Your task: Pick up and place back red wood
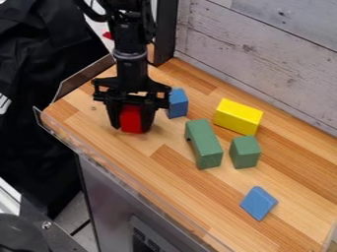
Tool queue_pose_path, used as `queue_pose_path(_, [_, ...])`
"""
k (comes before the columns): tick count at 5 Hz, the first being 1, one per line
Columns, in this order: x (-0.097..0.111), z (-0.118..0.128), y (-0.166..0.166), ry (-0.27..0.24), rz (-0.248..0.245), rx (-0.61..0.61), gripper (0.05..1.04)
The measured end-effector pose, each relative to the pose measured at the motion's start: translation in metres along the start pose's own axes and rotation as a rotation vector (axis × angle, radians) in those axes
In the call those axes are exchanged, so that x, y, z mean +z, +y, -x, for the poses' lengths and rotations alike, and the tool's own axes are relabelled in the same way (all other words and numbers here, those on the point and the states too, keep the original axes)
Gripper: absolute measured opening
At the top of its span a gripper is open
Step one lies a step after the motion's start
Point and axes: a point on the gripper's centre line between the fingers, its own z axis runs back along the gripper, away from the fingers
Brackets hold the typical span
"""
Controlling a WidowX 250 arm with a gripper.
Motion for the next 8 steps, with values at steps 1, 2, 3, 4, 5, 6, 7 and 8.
queue_pose_path(1, [0.022, 0.003, 0.001, -0.048, 0.002, 0.015, 0.598])
queue_pose_path(2, [0.041, 0.005, 0.002, -0.089, 0.006, 0.051, 0.598])
queue_pose_path(3, [0.051, -0.006, 0.007, -0.128, 0.016, 0.093, 0.598])
queue_pose_path(4, [0.040, -0.014, 0.021, -0.097, -0.005, 0.162, 0.598])
queue_pose_path(5, [0.033, -0.024, 0.030, -0.090, -0.017, 0.244, 0.598])
queue_pose_path(6, [0.031, -0.027, 0.038, -0.096, 0.019, 0.289, 0.598])
queue_pose_path(7, [0.030, -0.029, 0.042, -0.102, 0.051, 0.324, 0.598])
queue_pose_path(8, [0.018, -0.029, 0.050, -0.097, 0.053, 0.432, 0.598])
